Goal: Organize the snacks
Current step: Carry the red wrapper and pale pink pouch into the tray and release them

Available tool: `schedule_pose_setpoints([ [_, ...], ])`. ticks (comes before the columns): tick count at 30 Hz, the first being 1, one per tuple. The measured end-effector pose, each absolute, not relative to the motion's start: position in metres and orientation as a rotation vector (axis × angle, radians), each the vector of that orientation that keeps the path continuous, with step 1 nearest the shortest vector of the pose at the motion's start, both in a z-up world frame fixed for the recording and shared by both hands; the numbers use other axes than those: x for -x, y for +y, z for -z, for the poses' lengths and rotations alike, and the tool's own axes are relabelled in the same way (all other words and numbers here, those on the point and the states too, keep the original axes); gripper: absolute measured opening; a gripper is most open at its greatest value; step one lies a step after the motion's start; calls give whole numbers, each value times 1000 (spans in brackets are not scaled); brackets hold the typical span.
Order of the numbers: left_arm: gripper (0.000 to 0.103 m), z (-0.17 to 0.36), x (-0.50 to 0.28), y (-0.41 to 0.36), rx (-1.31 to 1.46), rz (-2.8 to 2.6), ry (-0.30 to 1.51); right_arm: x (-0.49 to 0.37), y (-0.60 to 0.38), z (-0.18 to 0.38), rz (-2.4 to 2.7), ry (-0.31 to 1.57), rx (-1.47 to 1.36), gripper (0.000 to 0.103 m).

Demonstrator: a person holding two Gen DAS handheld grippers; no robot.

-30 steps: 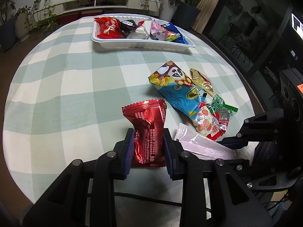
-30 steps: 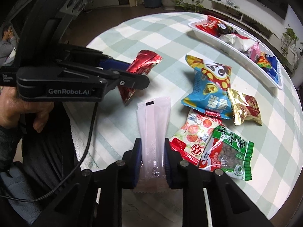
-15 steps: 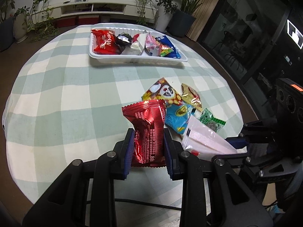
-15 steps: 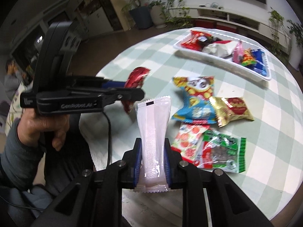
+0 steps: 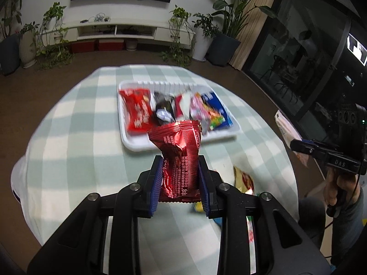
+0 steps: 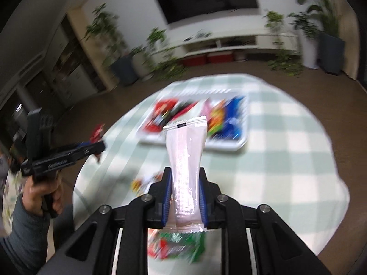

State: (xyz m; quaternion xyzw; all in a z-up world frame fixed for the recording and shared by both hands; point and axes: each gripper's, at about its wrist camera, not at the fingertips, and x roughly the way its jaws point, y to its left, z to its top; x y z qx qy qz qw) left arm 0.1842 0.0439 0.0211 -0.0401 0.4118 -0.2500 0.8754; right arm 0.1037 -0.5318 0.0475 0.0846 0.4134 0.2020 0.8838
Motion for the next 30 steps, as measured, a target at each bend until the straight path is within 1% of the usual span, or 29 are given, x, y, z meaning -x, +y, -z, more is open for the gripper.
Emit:
schedule_pose_setpoints([
  [5, 27, -40, -241, 34, 45, 507, 845, -157, -546, -61, -340, 809, -230, 22],
  [8, 27, -42, -273, 24, 31, 510, 848, -193, -541, -57, -330, 818, -255, 22],
  [17, 27, 0, -356, -9, -36, 493, 925, -267, -508, -8, -308, 921, -211, 22],
  [23, 27, 30, -377, -25, -57, 496, 958, -287, -497, 13, -278, 965, -174, 22],
  [30, 28, 51, -379, -29, -55, 494, 979, -296, -486, 31, -246, 1006, -132, 24],
])
